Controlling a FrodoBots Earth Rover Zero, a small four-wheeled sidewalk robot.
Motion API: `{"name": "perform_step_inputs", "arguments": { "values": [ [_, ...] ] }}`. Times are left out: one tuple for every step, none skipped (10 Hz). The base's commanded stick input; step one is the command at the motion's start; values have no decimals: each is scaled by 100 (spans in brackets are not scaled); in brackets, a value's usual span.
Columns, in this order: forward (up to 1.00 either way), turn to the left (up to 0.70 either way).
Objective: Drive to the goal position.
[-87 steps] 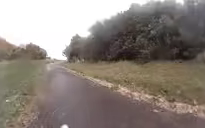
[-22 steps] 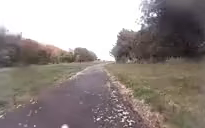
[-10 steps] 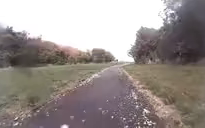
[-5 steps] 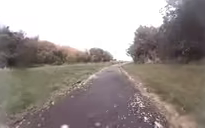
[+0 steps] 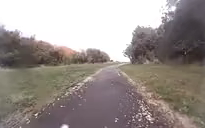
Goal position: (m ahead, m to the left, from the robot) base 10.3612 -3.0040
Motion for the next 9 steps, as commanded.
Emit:
{"name": "perform_step_inputs", "arguments": {
  "values": [
    [70, -3],
    [70, -35],
    [70, -35],
    [70, -35],
    [70, -13],
    [70, -28],
    [70, -34],
    [70, -35],
    [70, 0]
  ]
}}
